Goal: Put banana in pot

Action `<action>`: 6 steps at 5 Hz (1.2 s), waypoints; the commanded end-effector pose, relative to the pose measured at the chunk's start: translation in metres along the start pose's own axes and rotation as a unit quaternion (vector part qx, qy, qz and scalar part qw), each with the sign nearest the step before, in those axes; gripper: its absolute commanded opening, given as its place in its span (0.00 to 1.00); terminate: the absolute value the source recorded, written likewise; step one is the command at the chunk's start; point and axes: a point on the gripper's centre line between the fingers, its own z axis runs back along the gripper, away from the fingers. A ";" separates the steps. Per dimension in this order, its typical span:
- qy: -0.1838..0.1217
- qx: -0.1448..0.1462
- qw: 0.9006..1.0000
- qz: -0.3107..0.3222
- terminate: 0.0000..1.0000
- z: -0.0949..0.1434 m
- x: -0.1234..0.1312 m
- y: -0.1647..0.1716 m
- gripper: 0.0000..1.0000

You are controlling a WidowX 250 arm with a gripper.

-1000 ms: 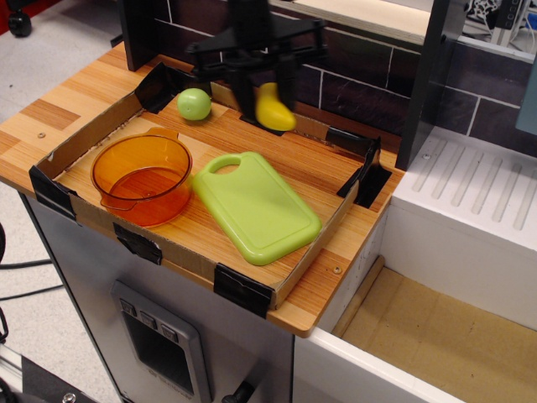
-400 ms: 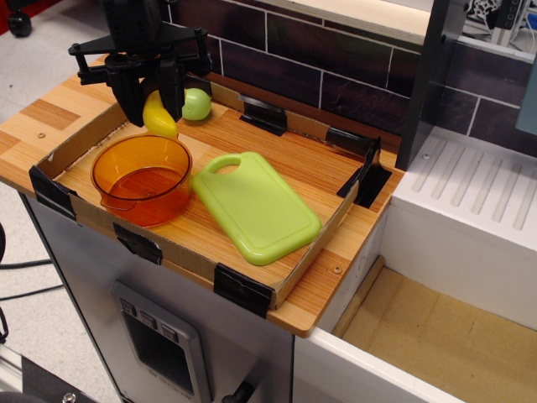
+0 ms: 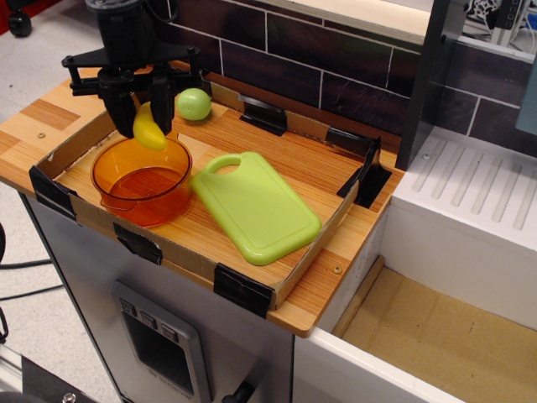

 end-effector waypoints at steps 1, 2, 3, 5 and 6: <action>-0.028 0.041 0.999 -0.006 0.00 -0.005 0.006 0.001 1.00; -0.035 0.056 0.998 -0.016 0.00 -0.008 0.005 -0.001 1.00; -0.039 0.033 0.999 -0.010 0.00 0.013 0.003 -0.009 1.00; -0.014 -0.003 1.000 0.027 0.00 0.054 0.010 -0.053 1.00; -0.014 -0.003 1.000 0.027 0.00 0.054 0.010 -0.053 1.00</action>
